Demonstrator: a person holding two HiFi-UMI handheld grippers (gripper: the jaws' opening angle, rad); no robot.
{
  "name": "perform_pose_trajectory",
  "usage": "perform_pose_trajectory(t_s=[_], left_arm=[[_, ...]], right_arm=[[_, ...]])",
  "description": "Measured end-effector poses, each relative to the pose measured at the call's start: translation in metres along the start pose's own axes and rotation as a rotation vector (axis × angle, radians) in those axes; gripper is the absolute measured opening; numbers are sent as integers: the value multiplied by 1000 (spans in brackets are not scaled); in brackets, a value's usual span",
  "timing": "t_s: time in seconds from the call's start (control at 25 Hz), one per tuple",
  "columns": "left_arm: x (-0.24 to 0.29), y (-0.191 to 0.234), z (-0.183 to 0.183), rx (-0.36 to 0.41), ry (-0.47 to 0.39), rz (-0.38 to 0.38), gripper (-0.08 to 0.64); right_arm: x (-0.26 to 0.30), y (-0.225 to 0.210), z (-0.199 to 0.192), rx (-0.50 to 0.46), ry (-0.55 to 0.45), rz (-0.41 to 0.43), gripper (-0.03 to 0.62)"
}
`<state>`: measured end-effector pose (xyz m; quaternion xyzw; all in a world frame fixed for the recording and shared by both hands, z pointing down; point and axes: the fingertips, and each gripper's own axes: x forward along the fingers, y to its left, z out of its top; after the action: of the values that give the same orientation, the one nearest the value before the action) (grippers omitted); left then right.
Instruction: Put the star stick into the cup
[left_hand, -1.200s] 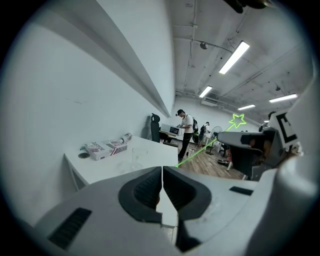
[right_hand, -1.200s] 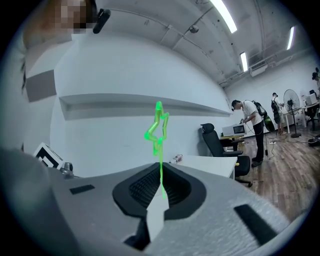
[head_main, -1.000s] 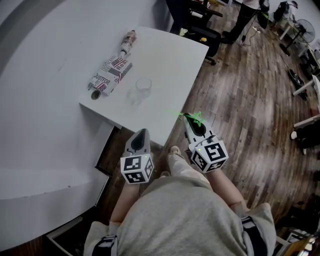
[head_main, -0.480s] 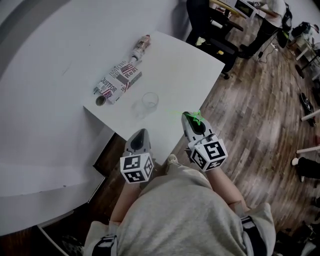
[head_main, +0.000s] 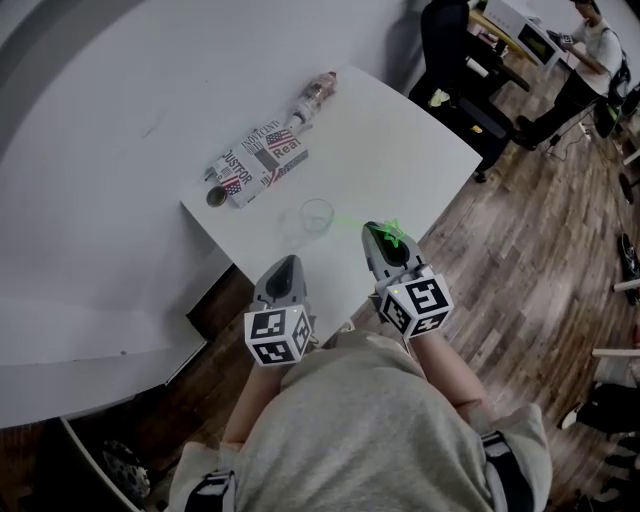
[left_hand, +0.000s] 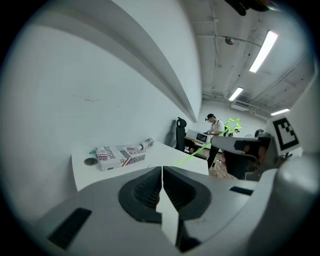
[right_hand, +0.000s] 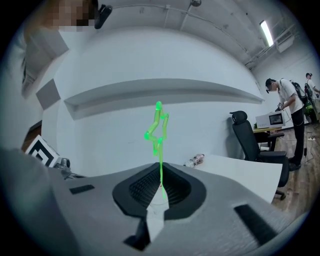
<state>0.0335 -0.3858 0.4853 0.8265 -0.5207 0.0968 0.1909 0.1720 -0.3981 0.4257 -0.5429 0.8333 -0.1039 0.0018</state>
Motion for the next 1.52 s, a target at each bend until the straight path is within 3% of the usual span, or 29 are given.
perform_pose_trajectory(t_s=[0.44,0.8,1.52], left_arm=[[4,26,-1,-48,-7,127,9],[-5,46,-13,-83,7,207,9],[-1,45,-34,-91,52,227,9]], right_arm=[[49,4,-32,3,94,127,11],[73,7,-63,-3,170,176,11],[83,-4,-95,27,230,198,12]])
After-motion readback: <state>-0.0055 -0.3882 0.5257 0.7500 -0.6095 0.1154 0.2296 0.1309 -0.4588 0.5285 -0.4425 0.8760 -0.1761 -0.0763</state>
